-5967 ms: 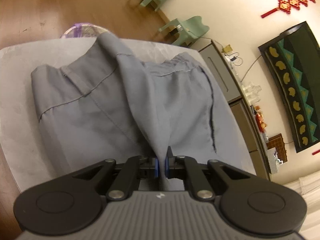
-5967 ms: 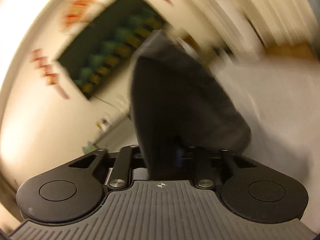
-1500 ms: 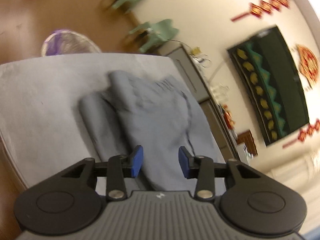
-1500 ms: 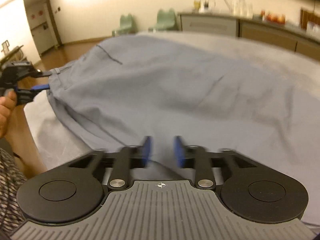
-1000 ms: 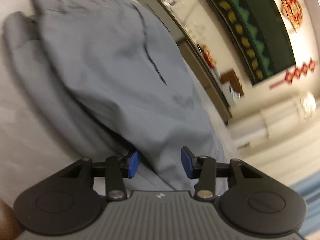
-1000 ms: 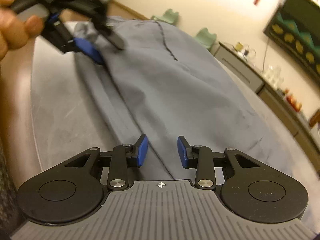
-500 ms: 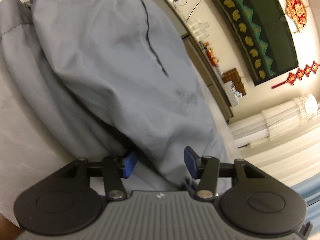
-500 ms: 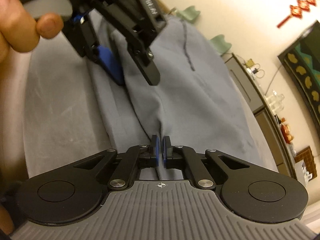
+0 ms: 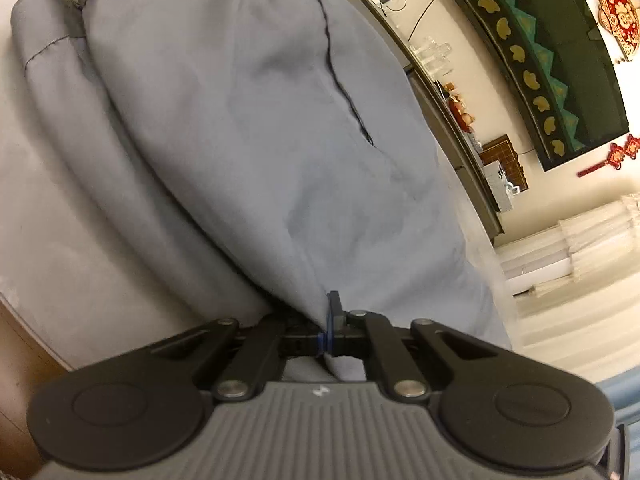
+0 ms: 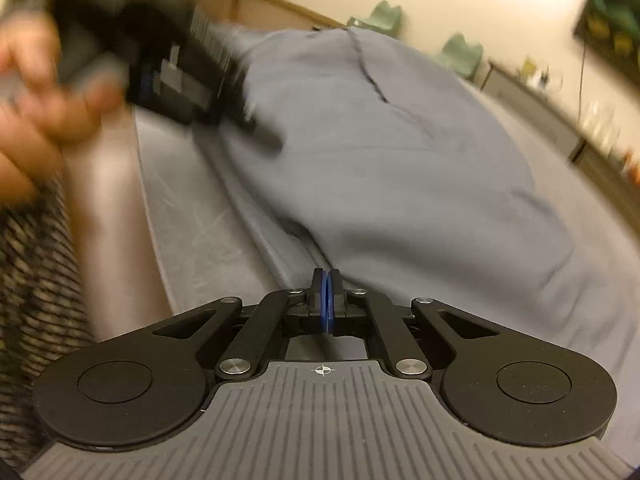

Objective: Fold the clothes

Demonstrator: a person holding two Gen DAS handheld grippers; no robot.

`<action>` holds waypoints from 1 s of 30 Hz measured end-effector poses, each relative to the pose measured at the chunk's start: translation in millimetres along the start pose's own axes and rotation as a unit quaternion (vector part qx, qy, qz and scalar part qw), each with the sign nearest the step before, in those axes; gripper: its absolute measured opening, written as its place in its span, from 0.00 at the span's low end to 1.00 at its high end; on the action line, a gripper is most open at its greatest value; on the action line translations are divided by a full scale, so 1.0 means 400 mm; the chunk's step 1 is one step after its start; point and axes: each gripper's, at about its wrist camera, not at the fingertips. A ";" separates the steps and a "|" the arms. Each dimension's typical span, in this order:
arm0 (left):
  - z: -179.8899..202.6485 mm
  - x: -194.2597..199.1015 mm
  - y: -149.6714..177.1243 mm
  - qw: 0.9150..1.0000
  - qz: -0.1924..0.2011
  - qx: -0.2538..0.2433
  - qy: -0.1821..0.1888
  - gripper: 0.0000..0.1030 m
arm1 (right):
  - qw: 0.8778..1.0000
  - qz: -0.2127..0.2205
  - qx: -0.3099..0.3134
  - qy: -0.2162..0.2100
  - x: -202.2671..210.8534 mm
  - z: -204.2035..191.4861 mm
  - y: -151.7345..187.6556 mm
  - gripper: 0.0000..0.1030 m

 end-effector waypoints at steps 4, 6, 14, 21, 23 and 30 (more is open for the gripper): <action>0.001 0.010 0.001 1.000 0.007 -0.002 -0.003 0.05 | 0.989 0.026 -0.144 0.023 0.109 0.123 0.136 0.36; 0.007 0.011 0.000 1.000 0.011 -0.004 -0.002 0.06 | 0.973 0.021 -0.222 0.060 0.165 0.194 0.248 0.36; 0.020 0.036 0.000 0.999 0.035 -0.009 0.039 0.13 | 0.826 0.039 -0.492 0.272 0.530 0.371 0.758 0.57; 0.056 -0.001 0.004 0.999 0.028 -0.017 0.025 0.21 | 0.653 0.088 -0.622 0.423 0.820 0.463 0.991 0.81; 0.069 -0.008 0.006 0.999 0.030 -0.022 0.023 0.23 | 0.651 0.073 -0.645 0.394 0.833 0.490 1.041 0.82; 0.063 -0.011 0.007 0.999 0.030 -0.029 0.004 0.25 | 0.735 0.066 -0.636 0.226 0.759 0.566 1.048 0.19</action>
Point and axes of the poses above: each gripper's, at about its wrist camera, not at the fingertips, and x roughly against the way its jaws point, z to its right, y to its underside, and after that the axes turned 12 degrees about x, right-handed
